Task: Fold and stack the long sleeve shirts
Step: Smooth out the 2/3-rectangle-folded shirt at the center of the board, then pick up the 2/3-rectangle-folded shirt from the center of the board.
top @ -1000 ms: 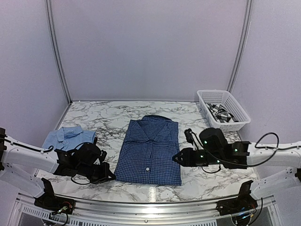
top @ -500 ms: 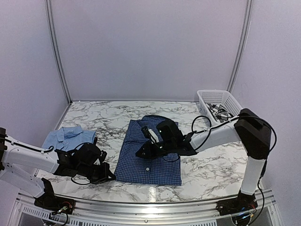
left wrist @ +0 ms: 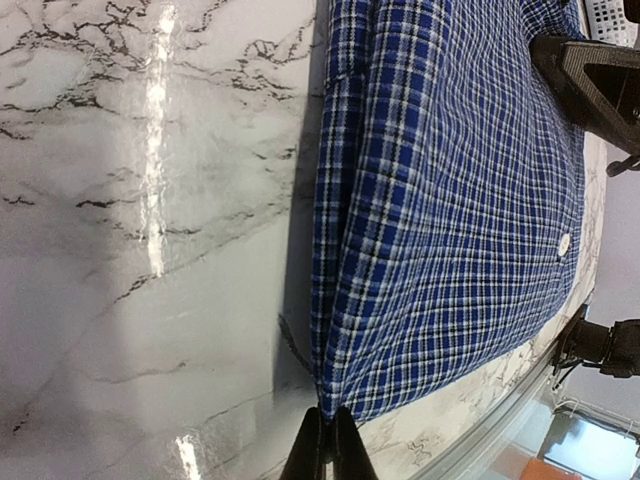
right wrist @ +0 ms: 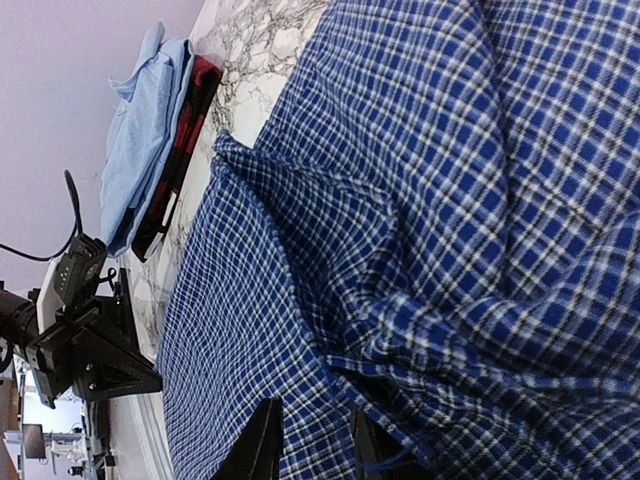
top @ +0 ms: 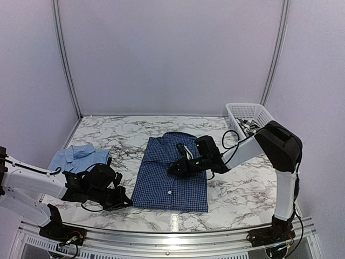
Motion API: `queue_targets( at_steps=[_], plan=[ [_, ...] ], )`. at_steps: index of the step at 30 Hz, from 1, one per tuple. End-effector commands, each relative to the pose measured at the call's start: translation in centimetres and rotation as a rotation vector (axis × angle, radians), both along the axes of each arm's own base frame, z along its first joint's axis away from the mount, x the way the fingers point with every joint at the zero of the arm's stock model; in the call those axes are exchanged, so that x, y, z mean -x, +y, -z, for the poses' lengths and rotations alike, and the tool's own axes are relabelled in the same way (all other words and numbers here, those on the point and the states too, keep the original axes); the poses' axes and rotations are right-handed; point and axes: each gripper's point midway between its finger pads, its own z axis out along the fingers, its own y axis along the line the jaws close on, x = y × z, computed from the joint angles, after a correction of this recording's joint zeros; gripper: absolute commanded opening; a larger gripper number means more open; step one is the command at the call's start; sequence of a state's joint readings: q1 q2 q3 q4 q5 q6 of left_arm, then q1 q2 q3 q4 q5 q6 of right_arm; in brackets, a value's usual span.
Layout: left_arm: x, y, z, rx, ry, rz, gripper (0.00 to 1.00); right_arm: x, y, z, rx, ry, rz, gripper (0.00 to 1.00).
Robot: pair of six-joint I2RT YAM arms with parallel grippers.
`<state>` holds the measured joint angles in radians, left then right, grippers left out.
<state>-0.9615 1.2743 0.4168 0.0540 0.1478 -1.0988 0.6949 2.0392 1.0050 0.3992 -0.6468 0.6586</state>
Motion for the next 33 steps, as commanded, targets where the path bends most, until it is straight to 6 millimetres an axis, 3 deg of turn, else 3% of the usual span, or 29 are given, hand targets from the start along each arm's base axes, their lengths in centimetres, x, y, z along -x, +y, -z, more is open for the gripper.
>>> queue_targets(
  at_steps=[1, 4, 10, 14, 16, 17, 20, 22, 33],
  plan=[
    [0.7, 0.9, 0.6, -0.031, 0.026, 0.0, 0.0, -2.7, -0.8, -0.4, 0.005, 0.005, 0.066, 0.25],
    [0.8, 0.8, 0.5, -0.028, 0.029, 0.001, 0.0, -3.4, -0.9, 0.3, 0.03, 0.026, 0.099, 0.25],
    [0.4, 0.2, -0.4, -0.011, 0.009, 0.015, 0.0, -3.4, -1.5, 3.4, 0.083, 0.094, 0.148, 0.24],
    [0.3, 0.0, -0.8, -0.015, 0.006, 0.027, 0.0, -3.5, -2.6, 3.8, 0.157, 0.063, 0.168, 0.24],
    [0.2, -0.2, -1.1, -0.008, -0.002, 0.031, 0.0, -3.7, -2.6, 1.9, 0.152, 0.028, 0.165, 0.24],
    [-0.1, -0.4, -1.7, 0.007, -0.018, 0.028, 0.0, -4.0, -2.9, -1.5, 0.166, -0.044, 0.174, 0.27],
    [-0.5, -0.8, -2.6, 0.024, -0.038, 0.027, 0.0, -3.3, -3.7, -4.7, 0.191, -0.097, 0.176, 0.32],
    [-0.6, -1.1, -3.1, 0.036, -0.046, 0.028, 0.0, -1.3, -4.5, -5.4, 0.221, -0.092, 0.164, 0.32],
    [-0.9, -1.8, -4.4, 0.059, -0.06, 0.04, 0.0, 12.1, -9.2, -3.7, 0.328, -0.031, 0.137, 0.32]
  ],
)
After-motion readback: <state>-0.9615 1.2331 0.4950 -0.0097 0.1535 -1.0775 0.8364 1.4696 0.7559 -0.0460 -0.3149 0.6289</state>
